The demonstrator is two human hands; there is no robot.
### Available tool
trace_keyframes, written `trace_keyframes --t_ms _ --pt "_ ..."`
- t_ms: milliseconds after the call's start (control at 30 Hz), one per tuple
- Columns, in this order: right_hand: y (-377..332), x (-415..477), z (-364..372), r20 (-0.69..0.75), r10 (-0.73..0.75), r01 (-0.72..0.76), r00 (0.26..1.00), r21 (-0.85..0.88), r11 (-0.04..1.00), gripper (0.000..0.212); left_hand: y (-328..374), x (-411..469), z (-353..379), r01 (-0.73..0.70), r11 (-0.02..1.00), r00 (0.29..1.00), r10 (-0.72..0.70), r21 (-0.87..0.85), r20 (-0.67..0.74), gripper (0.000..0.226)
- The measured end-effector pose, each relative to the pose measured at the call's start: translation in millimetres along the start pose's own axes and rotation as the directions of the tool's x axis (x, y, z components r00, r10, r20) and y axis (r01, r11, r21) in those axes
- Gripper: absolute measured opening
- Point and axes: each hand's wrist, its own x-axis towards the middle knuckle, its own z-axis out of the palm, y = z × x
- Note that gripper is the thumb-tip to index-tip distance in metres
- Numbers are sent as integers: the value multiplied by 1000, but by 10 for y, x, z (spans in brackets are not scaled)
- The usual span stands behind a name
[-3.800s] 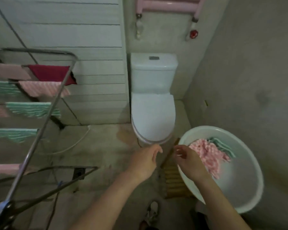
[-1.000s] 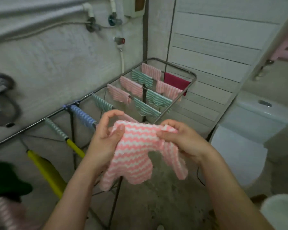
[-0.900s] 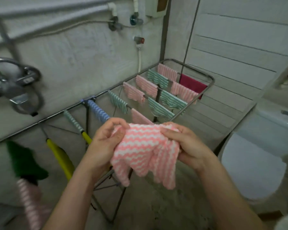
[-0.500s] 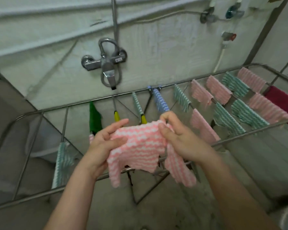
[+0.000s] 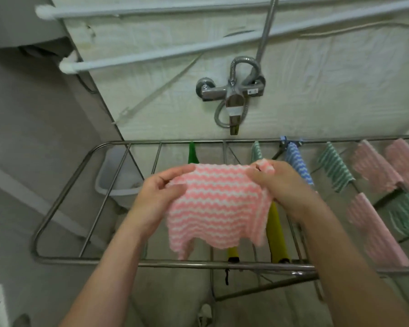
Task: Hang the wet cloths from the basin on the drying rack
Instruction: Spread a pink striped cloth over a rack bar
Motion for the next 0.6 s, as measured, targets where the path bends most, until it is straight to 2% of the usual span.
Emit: trace_keyframes --t_ms 100,233,333,467,600 --pt "139 303 -40 -25 114 -114 993 8 993 27 -81 341 -51 41 999 992 -44 35 116 55" --pt "403 724 -25 -153 172 -183 973 -59 981 12 -210 855 60 46 970 978 -93 240 189 69" --pt "537 1064 13 -257 179 -208 950 -92 974 12 -309 1240 110 78 963 961 -141 259 237 74" --pt "646 1537 37 -360 157 -207 919 -103 973 12 -408 1708 173 161 950 958 -216 267 188 76" --pt "753 1969 71 -467 180 -266 866 -125 956 10 -535 2103 210 258 935 949 -293 245 119 78"
